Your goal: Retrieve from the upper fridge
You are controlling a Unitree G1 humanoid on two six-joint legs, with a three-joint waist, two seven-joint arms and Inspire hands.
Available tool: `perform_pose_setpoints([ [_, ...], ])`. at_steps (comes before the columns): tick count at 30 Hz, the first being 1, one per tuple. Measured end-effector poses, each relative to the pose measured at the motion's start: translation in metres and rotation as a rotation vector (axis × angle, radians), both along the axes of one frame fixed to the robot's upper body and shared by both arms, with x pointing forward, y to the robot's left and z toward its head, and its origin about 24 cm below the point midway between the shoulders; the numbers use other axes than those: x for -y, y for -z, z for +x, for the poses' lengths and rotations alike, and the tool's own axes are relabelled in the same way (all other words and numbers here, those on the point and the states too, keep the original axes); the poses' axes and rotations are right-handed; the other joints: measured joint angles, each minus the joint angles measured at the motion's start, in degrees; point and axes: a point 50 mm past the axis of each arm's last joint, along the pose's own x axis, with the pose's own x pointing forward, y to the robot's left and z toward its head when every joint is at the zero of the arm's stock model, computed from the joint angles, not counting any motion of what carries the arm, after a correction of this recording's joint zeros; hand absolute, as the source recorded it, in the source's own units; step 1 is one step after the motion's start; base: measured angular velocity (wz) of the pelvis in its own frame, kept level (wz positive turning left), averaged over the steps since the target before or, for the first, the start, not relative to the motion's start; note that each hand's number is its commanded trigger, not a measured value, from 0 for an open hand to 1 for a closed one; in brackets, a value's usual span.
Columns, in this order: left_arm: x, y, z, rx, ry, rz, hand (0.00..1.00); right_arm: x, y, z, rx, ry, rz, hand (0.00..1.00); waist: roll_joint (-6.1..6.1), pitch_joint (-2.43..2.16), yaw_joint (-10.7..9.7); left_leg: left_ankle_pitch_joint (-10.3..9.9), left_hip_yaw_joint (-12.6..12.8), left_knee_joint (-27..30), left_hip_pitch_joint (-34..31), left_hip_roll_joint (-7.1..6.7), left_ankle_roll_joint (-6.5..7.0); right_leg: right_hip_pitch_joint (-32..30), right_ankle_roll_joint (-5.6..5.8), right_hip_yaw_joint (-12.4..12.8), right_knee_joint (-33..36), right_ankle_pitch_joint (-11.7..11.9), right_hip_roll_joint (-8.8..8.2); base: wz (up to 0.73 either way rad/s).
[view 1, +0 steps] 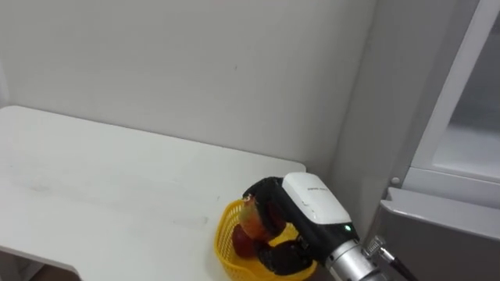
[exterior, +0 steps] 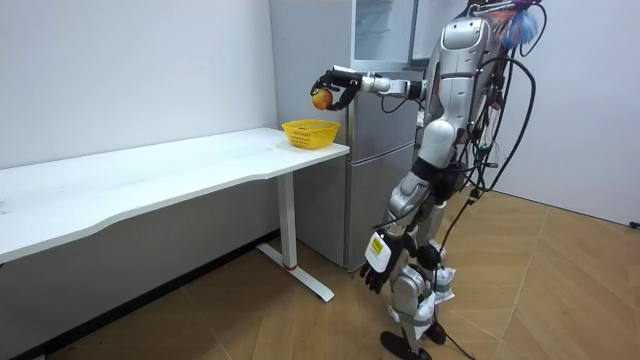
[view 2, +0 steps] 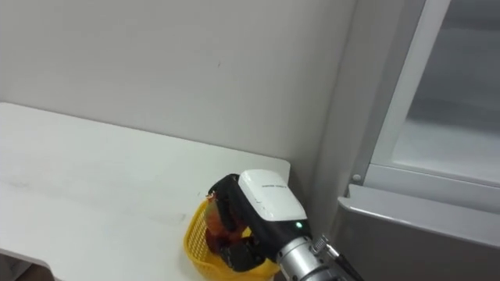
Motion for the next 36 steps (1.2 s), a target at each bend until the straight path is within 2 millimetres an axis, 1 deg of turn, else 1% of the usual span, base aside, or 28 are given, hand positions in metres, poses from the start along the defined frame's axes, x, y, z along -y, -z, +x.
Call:
perform_pose_setpoints([
  [8,0.001,0.000,-0.002,-0.009,0.000,-0.004,0.00,0.001,0.000,0.001,-0.008,0.003,0.012,1.00,0.13,0.08,0.04,0.01,0.03,0.04,-0.11,-0.06,0.00,-0.02,-0.06,0.10,-0.33,-0.08,0.01,0.00],
  [9,0.000,0.000,-0.001,-0.008,-0.002,-0.002,0.00,0.001,0.000,0.001,-0.009,0.004,0.010,0.49,0.15,0.09,0.04,0.01,0.06,0.00,-0.11,-0.06,0.00,0.00,-0.06,0.13,-0.46,-0.08,0.03,0.00],
  [10,-0.001,0.000,-0.001,-0.005,-0.011,-0.001,0.00,0.001,0.001,0.001,-0.009,0.005,0.009,0.22,0.22,0.12,0.03,0.01,0.06,-0.01,-0.19,-0.07,0.00,0.04,-0.07,0.12,-0.74,-0.07,0.06,0.00],
  [11,-0.001,0.000,-0.001,-0.003,-0.011,-0.001,0.00,0.002,0.001,0.001,-0.009,0.007,0.006,0.13,0.28,0.16,0.00,0.01,0.05,0.00,-0.23,-0.07,0.00,0.03,-0.07,0.13,-0.77,-0.06,0.07,0.00],
  [12,-0.001,0.000,0.001,0.001,-0.009,-0.002,0.00,0.002,0.002,0.001,-0.007,0.011,-0.005,0.00,0.47,0.25,-0.03,0.01,0.04,0.00,-0.23,-0.09,0.00,0.02,-0.07,0.15,-0.77,-0.06,0.07,0.00],
  [13,-0.001,-0.001,0.002,0.005,-0.008,-0.002,0.00,0.003,0.004,0.002,-0.012,0.015,-0.010,0.00,0.71,0.37,-0.03,0.01,0.04,-0.03,-0.23,-0.09,0.00,0.01,-0.06,0.19,-0.77,-0.06,0.08,0.00],
  [15,-0.001,-0.001,0.004,0.008,-0.007,-0.001,0.00,0.004,0.006,0.002,-0.021,0.021,-0.015,0.00,0.98,0.45,-0.03,0.01,0.04,-0.07,-0.26,-0.09,0.00,-0.09,-0.06,0.27,-0.78,-0.06,0.10,0.00],
  [18,0.000,-0.001,0.004,0.011,-0.006,-0.001,0.00,0.005,0.006,0.003,-0.023,0.025,-0.015,0.00,1.21,0.31,-0.17,0.01,0.03,-0.23,-0.38,-0.04,0.00,-0.32,-0.06,0.39,-0.79,-0.06,0.17,0.00],
  [19,0.000,-0.001,0.005,0.018,-0.004,-0.002,0.00,0.006,0.006,0.003,-0.022,0.028,-0.013,0.00,1.10,0.20,-0.19,0.01,0.03,-0.30,-0.37,-0.02,-0.01,-0.34,-0.06,0.39,-0.80,-0.06,0.20,0.00],
  [21,0.001,-0.002,0.009,0.036,0.001,-0.005,0.00,0.007,0.005,0.004,-0.019,0.035,-0.010,0.00,1.10,0.17,-0.15,0.02,0.02,-0.37,-0.35,-0.01,-0.02,-0.34,-0.06,0.40,-0.80,-0.06,0.22,0.00],
  [22,0.001,-0.003,0.011,0.044,0.003,-0.007,0.00,0.008,0.004,0.004,-0.017,0.038,-0.009,0.00,0.93,0.03,-0.05,0.02,0.04,-0.46,-0.23,0.00,-0.02,-0.31,-0.06,0.47,-0.80,-0.06,0.24,0.00],
  [36,0.001,-0.002,0.009,0.039,0.003,-0.007,0.00,0.009,0.004,0.004,-0.016,0.042,-0.006,0.00,0.58,-0.25,-0.14,0.02,0.08,-0.56,0.03,0.04,-0.02,0.01,-0.10,0.56,-0.73,0.00,0.24,0.00],
])
